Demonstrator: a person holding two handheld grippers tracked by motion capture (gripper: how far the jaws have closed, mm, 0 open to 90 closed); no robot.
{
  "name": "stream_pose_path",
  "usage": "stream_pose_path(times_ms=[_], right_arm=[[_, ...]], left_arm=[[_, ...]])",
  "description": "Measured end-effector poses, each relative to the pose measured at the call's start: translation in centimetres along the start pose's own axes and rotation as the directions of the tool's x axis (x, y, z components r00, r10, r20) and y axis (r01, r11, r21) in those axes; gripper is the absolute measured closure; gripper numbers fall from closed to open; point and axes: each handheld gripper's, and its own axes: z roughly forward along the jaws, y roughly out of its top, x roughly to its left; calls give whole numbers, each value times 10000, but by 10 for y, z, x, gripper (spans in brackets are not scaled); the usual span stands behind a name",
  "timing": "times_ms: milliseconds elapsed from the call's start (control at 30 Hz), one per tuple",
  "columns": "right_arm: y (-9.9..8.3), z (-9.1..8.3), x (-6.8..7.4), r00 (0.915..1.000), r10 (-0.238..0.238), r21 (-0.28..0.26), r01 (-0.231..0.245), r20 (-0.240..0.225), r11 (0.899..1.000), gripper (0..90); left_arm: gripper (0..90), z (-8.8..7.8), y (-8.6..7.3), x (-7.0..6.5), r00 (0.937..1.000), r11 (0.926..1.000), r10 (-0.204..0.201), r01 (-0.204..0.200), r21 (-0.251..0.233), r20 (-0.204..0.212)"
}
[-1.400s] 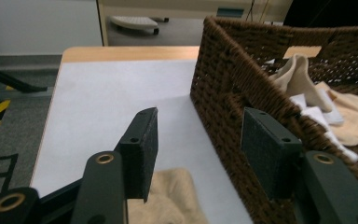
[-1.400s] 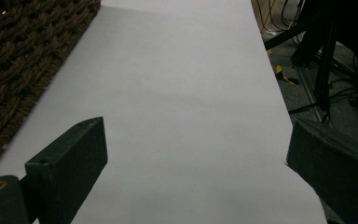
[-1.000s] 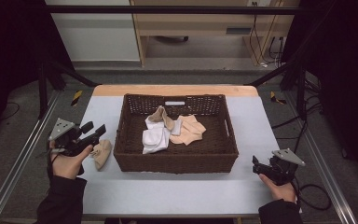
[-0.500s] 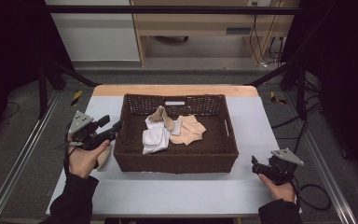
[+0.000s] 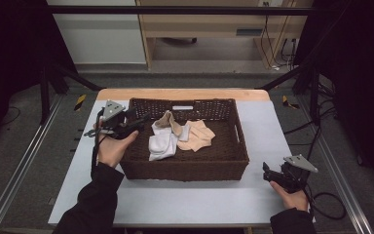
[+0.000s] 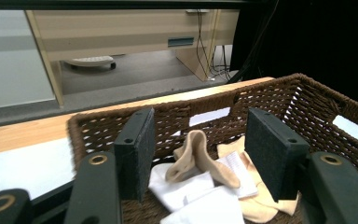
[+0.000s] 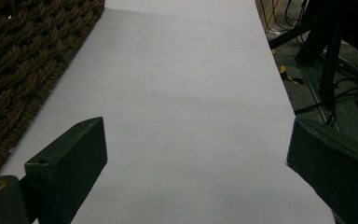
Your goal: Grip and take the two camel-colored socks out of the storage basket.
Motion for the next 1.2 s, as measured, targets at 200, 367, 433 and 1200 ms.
stream_pose_path(times_ms=[200,367,433,1200], right_arm=[[0,0,0,10000,10,-8,-10,3,10000,53],[0,0,0,10000,22,-15,-22,-1,10000,52],[0,0,0,9999,99,-22,-99,-23,9999,52],[0,-1,0,9998,163,-89,-164,-67,9998,53]], left_arm=[[423,17,2,-8,9999,9999,139,-140,89,93],[424,35,4,-14,9997,9994,213,-216,282,94],[424,44,5,-17,9997,9993,159,-165,334,171],[500,114,-21,0,9949,9710,758,-584,2318,-669]])
